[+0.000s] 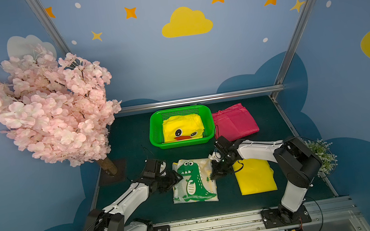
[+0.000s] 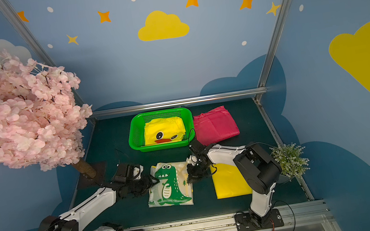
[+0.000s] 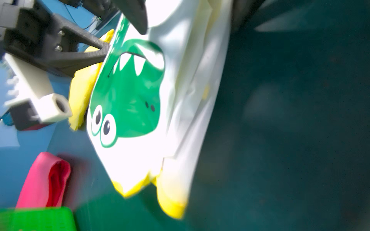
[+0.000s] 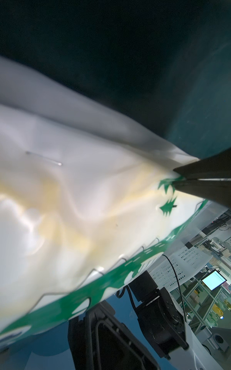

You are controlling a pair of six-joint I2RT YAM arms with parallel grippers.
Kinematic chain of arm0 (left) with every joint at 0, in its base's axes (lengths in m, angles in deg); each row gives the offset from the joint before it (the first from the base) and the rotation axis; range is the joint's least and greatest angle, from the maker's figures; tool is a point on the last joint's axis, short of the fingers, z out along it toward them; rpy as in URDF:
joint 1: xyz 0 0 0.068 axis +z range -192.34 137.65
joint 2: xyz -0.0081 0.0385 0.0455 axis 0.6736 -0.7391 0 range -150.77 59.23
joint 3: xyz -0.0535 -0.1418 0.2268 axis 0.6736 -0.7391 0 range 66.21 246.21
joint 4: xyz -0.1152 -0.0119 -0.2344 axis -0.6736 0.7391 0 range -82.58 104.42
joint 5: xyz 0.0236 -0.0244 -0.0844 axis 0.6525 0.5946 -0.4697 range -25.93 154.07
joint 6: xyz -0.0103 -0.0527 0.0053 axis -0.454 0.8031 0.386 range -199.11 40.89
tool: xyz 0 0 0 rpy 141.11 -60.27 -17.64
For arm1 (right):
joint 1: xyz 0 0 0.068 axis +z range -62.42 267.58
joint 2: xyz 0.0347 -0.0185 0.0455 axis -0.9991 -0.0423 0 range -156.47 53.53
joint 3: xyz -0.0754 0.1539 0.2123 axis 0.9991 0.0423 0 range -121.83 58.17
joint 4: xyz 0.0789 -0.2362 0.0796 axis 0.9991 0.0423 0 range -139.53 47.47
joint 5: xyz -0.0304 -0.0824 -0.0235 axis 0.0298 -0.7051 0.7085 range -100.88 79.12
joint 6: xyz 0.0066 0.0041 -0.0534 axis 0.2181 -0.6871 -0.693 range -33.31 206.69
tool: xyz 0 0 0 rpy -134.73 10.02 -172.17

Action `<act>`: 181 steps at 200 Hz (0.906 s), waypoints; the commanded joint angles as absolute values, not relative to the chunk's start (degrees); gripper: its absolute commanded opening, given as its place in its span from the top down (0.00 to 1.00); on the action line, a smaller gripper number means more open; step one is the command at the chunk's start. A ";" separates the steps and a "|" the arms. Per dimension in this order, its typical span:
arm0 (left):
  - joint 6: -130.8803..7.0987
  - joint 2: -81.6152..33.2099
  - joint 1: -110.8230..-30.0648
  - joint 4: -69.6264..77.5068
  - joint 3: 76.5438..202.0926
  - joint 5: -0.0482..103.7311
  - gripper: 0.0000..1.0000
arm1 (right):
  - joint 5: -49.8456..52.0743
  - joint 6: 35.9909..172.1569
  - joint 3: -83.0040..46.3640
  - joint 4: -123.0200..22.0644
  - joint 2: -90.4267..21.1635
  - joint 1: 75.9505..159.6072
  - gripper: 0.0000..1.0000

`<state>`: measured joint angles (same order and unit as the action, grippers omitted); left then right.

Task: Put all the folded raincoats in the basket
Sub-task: Move the raincoat to the center of the board, then pick up the raincoat from the center of the board.

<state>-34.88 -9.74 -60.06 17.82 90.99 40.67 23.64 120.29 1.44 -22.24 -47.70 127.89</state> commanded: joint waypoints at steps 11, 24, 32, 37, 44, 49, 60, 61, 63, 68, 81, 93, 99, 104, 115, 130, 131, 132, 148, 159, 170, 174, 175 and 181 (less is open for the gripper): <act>-33.19 -5.88 -60.42 14.45 89.90 39.46 0.60 | 22.99 119.55 1.16 -20.44 -46.68 127.83 1.00; -32.97 -4.74 -60.45 14.45 89.70 39.42 0.68 | 23.17 119.62 1.14 -20.44 -46.58 127.92 1.00; -32.76 -4.18 -60.61 14.50 89.60 39.34 0.73 | 23.28 119.65 1.14 -20.44 -46.49 127.90 1.00; -32.68 -3.83 -60.56 14.46 89.55 39.14 0.76 | 23.29 119.73 1.18 -20.44 -46.40 127.96 1.00; -32.62 -3.46 -60.70 14.54 89.54 38.96 0.80 | 23.36 119.82 1.18 -20.43 -46.24 128.07 1.00; -32.59 -3.22 -60.67 14.67 89.48 38.81 0.84 | 23.39 119.89 1.15 -20.43 -46.10 128.10 1.00; -32.46 -2.51 -60.80 15.14 89.44 38.84 0.96 | 23.48 120.04 1.14 -20.44 -45.64 128.37 1.00; -32.45 -2.49 -60.84 15.24 89.43 38.89 0.97 | 23.48 120.07 1.18 -20.39 -45.58 128.41 1.00; -32.38 -2.37 -60.81 15.44 89.42 38.92 0.98 | 23.48 120.08 1.27 -20.34 -45.49 128.44 1.00; -32.27 -2.05 -60.91 15.85 89.33 39.07 0.98 | 23.52 120.22 1.27 -20.35 -45.21 128.52 1.00; -31.84 -0.75 -60.98 16.66 89.15 39.55 0.98 | 23.57 120.51 1.39 -20.18 -44.32 128.79 1.00; -31.42 0.58 -61.15 17.29 88.89 39.57 0.98 | 23.44 120.94 1.55 -19.96 -43.17 129.02 1.00; -31.22 1.42 -61.20 17.65 88.84 39.54 0.98 | 23.47 121.12 1.62 -19.76 -42.54 129.12 1.00; -31.00 2.19 -61.36 17.98 88.84 39.53 0.98 | 23.48 121.36 1.70 -19.61 -41.97 129.28 1.00; -30.34 4.15 -61.49 18.94 88.98 39.51 0.98 | 23.48 121.78 1.80 -19.10 -40.46 129.56 1.00; -29.74 7.09 -62.01 20.36 89.44 39.53 0.98 | 23.33 122.40 1.90 -18.14 -37.94 129.87 1.00; -29.68 7.23 -62.02 20.48 89.47 39.50 0.98 | 23.36 122.43 1.91 -18.06 -37.77 129.95 1.00; -29.66 7.48 -62.03 20.59 89.53 39.57 0.98 | 23.33 122.49 1.92 -17.97 -37.56 129.99 1.00; -29.06 10.16 -62.62 22.07 90.58 39.38 0.98 | 23.13 123.06 1.75 -16.46 -34.36 130.28 1.00; -28.77 11.48 -63.06 23.17 91.63 39.44 0.98 | 22.89 123.47 1.43 -15.27 -32.03 130.29 1.00; -28.66 12.27 -63.33 23.82 92.81 39.34 0.98 | 22.63 123.59 0.83 -13.88 -29.86 130.29 1.00; -28.66 12.36 -63.49 24.03 93.32 39.41 0.98 | 22.46 123.65 0.58 -13.34 -29.12 130.29 1.00; -28.66 12.37 -63.51 24.12 93.43 39.39 0.98 | 22.36 123.58 0.41 -13.20 -28.93 130.25 1.00; -28.66 12.33 -63.52 24.41 94.30 39.33 0.98 | 22.13 123.70 -0.17 -12.33 -27.90 130.16 1.00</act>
